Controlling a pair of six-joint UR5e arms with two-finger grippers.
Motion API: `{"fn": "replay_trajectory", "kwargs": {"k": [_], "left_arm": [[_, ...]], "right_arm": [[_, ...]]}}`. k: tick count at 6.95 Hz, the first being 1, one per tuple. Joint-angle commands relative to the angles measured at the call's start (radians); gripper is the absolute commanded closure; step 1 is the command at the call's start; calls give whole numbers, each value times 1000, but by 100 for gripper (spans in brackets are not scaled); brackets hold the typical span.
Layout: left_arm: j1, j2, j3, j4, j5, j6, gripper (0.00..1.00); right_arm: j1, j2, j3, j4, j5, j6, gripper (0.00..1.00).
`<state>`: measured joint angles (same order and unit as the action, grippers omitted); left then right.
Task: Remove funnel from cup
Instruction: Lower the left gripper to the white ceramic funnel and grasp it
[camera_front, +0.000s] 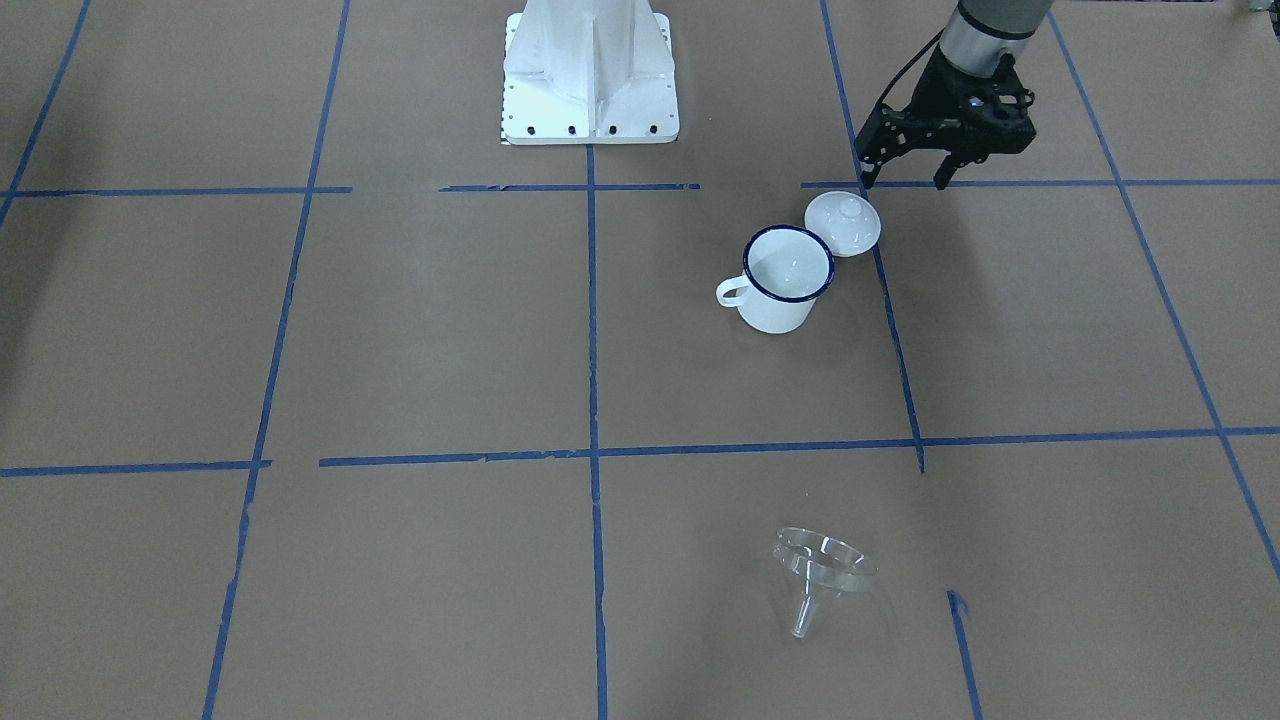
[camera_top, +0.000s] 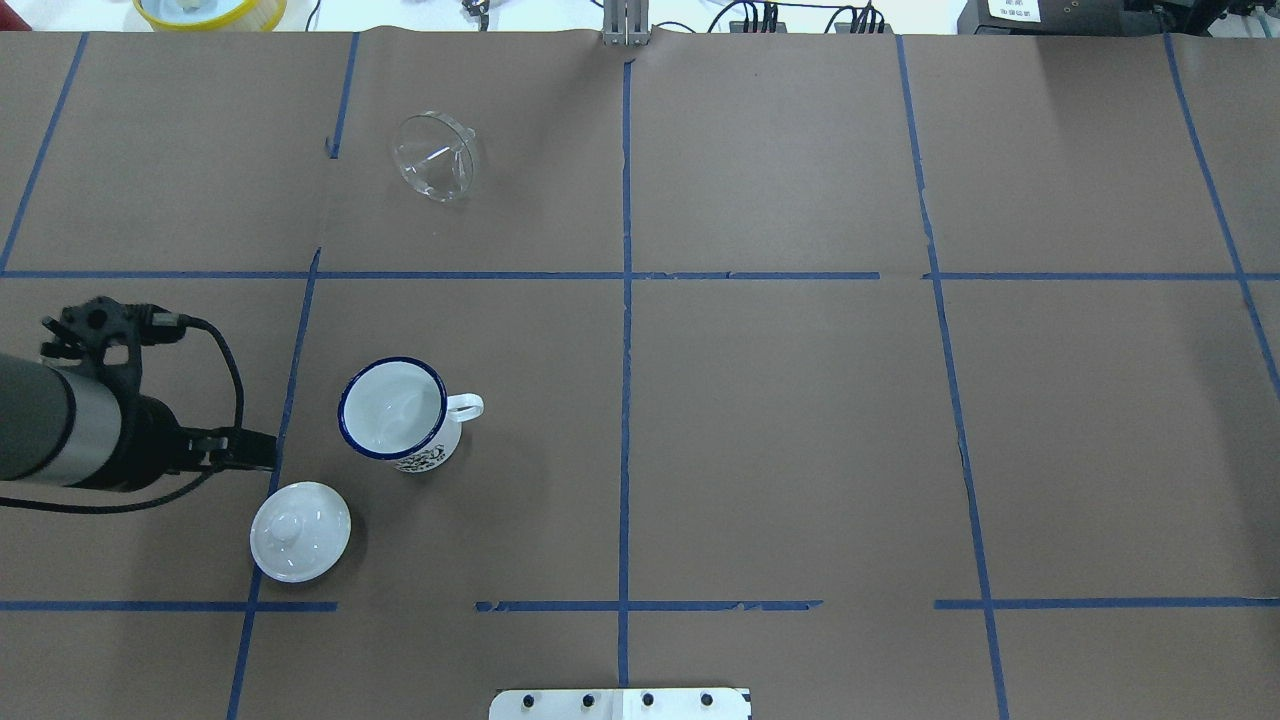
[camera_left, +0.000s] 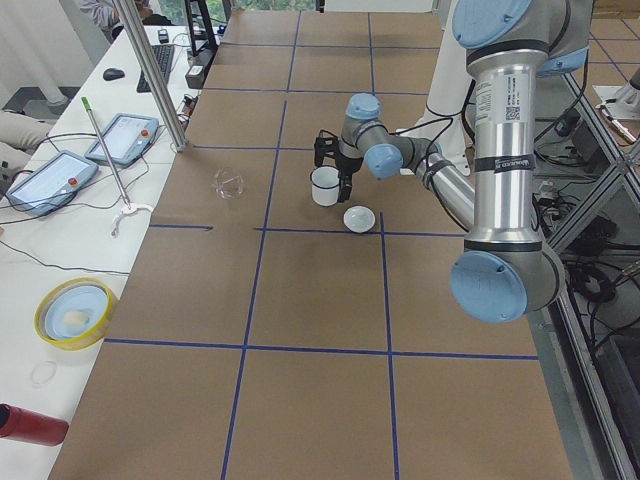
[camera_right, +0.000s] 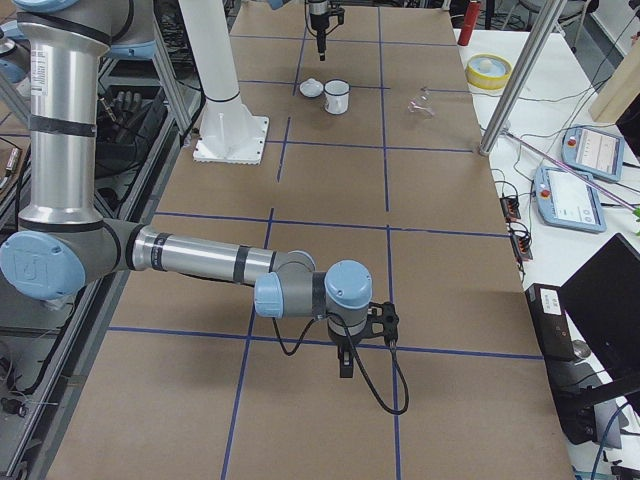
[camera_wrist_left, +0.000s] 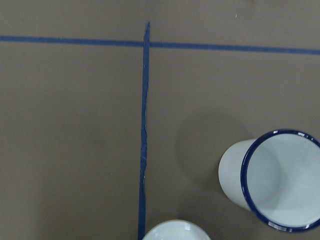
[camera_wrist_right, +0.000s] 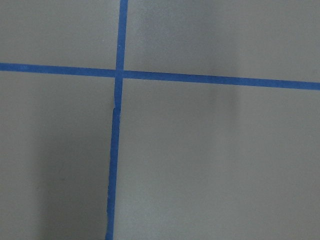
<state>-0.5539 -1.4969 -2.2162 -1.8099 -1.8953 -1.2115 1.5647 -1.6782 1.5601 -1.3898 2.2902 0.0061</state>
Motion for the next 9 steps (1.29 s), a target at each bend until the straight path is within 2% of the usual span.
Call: {"fn": "replay_trajectory", "kwargs": {"k": [1, 5, 7, 8, 9], "left_arm": [[68, 1, 110, -106, 4, -31, 0], [101, -11, 170, -128, 9, -33, 0], [117, -31, 176, -128, 10, -72, 4], [118, -40, 178, -128, 10, -75, 10], [118, -40, 176, -128, 10, -77, 28]], "right_arm": [[0, 0, 0, 0, 0, 0, 0], [0, 0, 0, 0, 0, 0, 0], [0, 0, 0, 0, 0, 0, 0], [0, 0, 0, 0, 0, 0, 0], [0, 0, 0, 0, 0, 0, 0]]}}
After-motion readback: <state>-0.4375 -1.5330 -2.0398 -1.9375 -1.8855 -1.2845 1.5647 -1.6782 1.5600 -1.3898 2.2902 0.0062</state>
